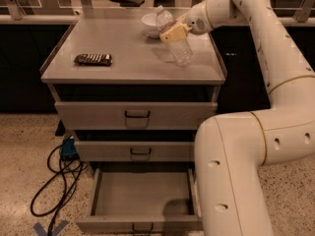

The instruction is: Pick water bottle from bottom drawer and place on counter

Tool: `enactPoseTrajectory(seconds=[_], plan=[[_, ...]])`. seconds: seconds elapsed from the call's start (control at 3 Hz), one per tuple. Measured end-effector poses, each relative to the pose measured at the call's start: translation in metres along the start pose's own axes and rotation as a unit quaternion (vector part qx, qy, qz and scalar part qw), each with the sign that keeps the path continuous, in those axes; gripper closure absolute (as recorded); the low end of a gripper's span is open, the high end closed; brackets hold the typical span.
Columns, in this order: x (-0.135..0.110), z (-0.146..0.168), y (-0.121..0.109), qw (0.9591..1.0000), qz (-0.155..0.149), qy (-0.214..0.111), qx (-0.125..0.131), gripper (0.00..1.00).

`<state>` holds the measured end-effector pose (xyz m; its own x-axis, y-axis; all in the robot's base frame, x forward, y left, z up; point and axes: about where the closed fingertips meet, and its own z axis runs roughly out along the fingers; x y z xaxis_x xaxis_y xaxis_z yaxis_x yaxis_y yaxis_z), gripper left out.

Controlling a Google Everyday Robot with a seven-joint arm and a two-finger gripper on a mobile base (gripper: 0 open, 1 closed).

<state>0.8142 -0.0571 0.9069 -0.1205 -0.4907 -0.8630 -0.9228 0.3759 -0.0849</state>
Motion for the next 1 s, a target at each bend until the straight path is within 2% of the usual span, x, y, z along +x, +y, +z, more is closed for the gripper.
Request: enactPoseTrajectory(seconds=[0.67,1.0], plan=[[0.0000,0.0001,0.0000,1.0000,0.000,0.000,0.000,0.11],[0.0000,0.0001,0.0000,1.0000,0.000,0.000,0.000,0.00]])
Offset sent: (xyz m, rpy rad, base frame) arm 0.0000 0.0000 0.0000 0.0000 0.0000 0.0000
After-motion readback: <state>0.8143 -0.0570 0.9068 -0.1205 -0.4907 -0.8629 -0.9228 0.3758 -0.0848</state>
